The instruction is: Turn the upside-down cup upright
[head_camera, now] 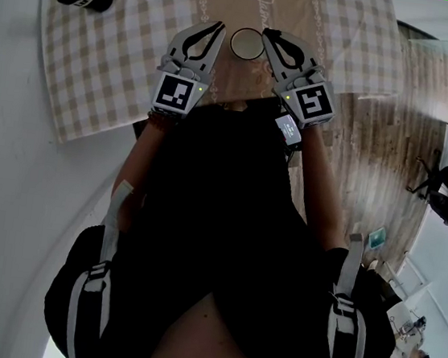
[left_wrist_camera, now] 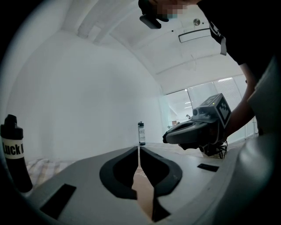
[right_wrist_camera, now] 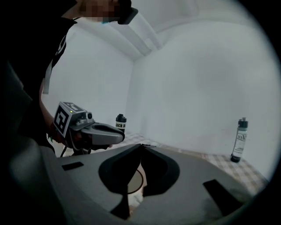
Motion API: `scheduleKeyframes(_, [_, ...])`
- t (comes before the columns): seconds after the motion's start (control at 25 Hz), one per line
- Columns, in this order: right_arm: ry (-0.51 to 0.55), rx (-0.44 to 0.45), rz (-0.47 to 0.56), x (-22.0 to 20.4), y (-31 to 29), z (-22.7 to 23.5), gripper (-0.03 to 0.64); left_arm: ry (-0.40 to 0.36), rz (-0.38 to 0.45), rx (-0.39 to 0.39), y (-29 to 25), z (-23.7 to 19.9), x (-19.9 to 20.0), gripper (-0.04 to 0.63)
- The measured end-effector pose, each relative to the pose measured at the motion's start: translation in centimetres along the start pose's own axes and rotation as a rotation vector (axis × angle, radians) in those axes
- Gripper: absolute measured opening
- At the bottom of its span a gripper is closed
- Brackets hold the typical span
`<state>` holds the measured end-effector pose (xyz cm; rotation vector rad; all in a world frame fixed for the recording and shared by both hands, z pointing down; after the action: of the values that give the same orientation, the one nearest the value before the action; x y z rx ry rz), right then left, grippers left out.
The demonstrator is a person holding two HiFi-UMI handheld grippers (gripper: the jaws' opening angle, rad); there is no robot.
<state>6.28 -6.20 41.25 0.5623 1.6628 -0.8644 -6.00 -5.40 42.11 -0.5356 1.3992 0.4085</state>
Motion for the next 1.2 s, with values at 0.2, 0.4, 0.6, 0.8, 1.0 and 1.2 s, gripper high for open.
scheduleKeyframes(0.2, [-0.037, -0.013, -0.001, -1.0, 0.1, 0.0, 0.005, -0.001, -0.016, -0.003, 0.0, 0.6, -0.8, -0.007])
scheduleKeyframes(0.4, [-0.126, -0.034, 0.021, -1.4, 0.2, 0.4, 0.005, 0.002, -0.038, 0.025, 0.1, 0.6, -1.6, -0.004])
scheduleKeyframes(0.6, [-0.119, -0.053, 0.014, -1.4, 0.3, 0.5, 0.005, 0.016, -0.042, 0.028, 0.0, 0.6, -1.9, -0.003])
scheduleKeyframes(0.8, [-0.126, -0.061, -0.001, -2.1, 0.6, 0.5, 0.005, 0.024, -0.04, 0.035, 0.0, 0.5, -2.0, -0.003])
scheduleKeyframes(1.0, [-0.138, -0.062, 0.007, -2.4, 0.8, 0.6, 0.005, 0.025, -0.055, 0.042, -0.1, 0.3, -2.5, -0.003])
scheduleKeyframes(1.2, [-0.138, -0.064, -0.002, -2.6, 0.7, 0.4, 0.005, 0.029, -0.058, 0.043, -0.2, 0.2, -2.7, -0.003])
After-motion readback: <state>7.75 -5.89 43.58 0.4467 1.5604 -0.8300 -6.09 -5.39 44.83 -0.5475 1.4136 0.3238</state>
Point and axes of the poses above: the fingertips, and each gripper's own axes: y backward along the fingers, z to its right, x out of its top, the point moved 4 cm from there along y, backward along the fingers, and after that the axes turned 3 degrees about -z, right-handed, at the moved point
